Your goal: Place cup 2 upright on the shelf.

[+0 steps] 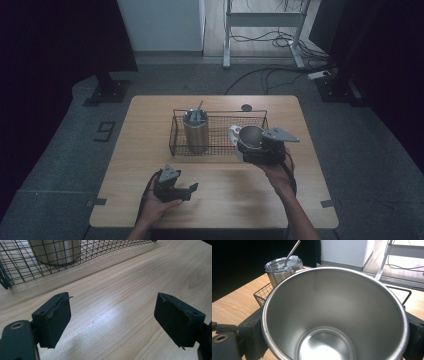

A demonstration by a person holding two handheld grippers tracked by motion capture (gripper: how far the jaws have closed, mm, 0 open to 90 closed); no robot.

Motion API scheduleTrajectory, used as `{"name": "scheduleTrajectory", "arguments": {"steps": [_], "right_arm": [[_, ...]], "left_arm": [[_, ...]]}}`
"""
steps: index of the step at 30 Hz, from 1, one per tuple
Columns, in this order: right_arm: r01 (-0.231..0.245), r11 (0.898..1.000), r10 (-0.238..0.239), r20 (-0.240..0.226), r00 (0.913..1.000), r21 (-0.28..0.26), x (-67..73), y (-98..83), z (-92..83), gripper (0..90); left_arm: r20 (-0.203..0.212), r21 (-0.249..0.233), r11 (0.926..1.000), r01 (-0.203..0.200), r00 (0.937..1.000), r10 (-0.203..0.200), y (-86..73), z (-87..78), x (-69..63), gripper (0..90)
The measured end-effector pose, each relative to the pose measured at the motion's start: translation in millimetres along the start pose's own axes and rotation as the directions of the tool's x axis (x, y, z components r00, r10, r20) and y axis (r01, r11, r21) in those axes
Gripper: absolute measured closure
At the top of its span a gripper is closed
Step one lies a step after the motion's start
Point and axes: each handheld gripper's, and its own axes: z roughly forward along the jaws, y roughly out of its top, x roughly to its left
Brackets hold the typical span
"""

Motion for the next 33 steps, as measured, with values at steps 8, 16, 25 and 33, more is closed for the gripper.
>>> {"name": "scheduleTrajectory", "arguments": {"steps": [8, 16, 25, 33], "right_arm": [[0.012, 1.0, -0.012, 0.006, 0.9999, 0.009, -2.7, 6.7, 4.2, 6.6], [0.014, 1.0, -0.014, 0.006, 0.9999, 0.018, -2.1, 12.5, 11.4, 6.7], [0.018, 0.999, -0.018, 0.013, 0.9997, 0.036, -2.5, 17.7, 22.7, 6.7], [0.013, 0.999, -0.013, 0.019, 0.9997, 0.039, -5.9, 17.9, 28.4, 6.7]], "left_arm": [[0.006, 0.006, 1.0, -0.001, 1.0, 0.001, -0.7, 1.2, -1.3, 14.5], [0.009, 0.001, 1.0, 0.0, 1.0, 0.0, 0.0, -0.9, -0.7, 14.5], [0.01, -0.009, 1.0, 0.003, 0.9999, -0.003, 0.9, -3.5, 0.2, 14.6], [0.013, -0.006, 1.0, 0.007, 0.9999, -0.007, 1.1, -3.5, 0.2, 14.7]]}}
